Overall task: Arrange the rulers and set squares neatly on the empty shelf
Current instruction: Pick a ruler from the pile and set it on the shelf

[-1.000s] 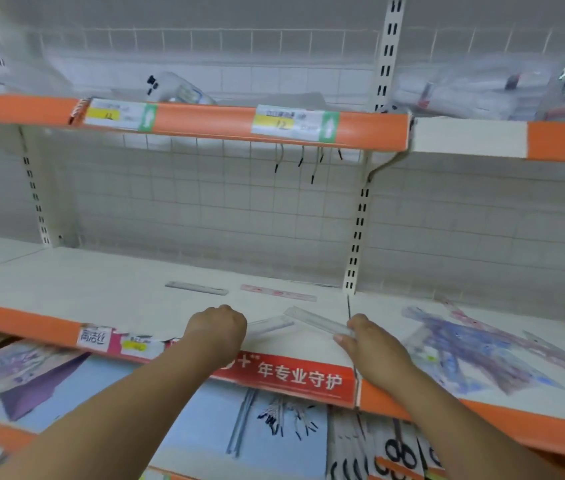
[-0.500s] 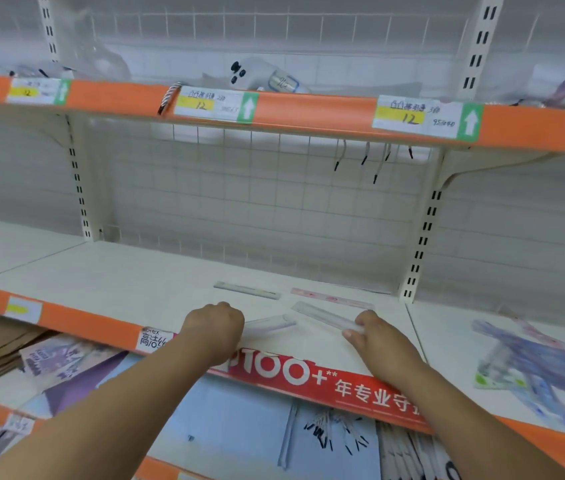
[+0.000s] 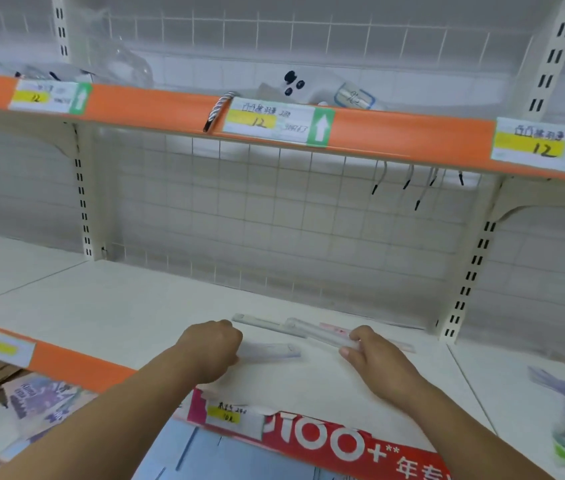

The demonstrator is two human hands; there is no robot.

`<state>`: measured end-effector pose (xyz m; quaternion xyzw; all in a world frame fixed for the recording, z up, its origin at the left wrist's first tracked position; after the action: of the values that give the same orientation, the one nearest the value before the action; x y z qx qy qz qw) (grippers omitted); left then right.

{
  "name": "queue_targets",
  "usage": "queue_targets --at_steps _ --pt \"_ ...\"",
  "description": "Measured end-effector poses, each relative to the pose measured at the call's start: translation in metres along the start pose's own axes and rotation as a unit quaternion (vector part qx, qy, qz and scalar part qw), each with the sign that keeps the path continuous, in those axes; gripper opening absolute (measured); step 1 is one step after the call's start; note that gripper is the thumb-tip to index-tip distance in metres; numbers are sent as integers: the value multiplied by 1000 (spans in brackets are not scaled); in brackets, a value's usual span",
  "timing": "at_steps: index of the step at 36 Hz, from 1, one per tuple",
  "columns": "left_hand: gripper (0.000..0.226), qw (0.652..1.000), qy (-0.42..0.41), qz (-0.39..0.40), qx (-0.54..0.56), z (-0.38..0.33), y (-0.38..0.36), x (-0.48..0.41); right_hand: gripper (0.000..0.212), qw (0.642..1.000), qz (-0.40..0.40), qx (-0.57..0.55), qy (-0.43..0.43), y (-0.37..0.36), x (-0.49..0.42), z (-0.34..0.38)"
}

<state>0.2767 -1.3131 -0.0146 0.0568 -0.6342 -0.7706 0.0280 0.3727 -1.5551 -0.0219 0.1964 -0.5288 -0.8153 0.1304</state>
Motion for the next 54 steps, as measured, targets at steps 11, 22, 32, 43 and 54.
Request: queue_targets --at_steps 11,22,32,43,54 --pt "33 998 -67 -5 -17 74 -20 -11 35 1000 -8 -11 -27 -43 0 61" --pt "29 992 -120 13 -46 175 -40 -1 34 998 5 -15 -54 -87 2 143" --pt "30 989 -146 14 -31 189 -52 -6 34 998 3 7 -68 -91 0 152" --pt "28 988 -155 7 -6 174 -62 -18 39 996 23 45 -80 -86 -6 126" --pt "32 989 -145 7 -3 173 -66 -18 40 996 27 64 -63 -89 -12 109"
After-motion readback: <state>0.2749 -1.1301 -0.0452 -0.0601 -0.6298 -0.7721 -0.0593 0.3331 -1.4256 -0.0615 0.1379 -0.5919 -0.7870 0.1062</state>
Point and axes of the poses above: each hand's wrist, its own x-axis away from the middle knuckle, its own y-axis out of the back of the hand, z = x × y, the point moved 4 cm from there along -x, towards the middle knuckle, and after that the axes turned 4 degrees about -z, right-handed, at the moved point
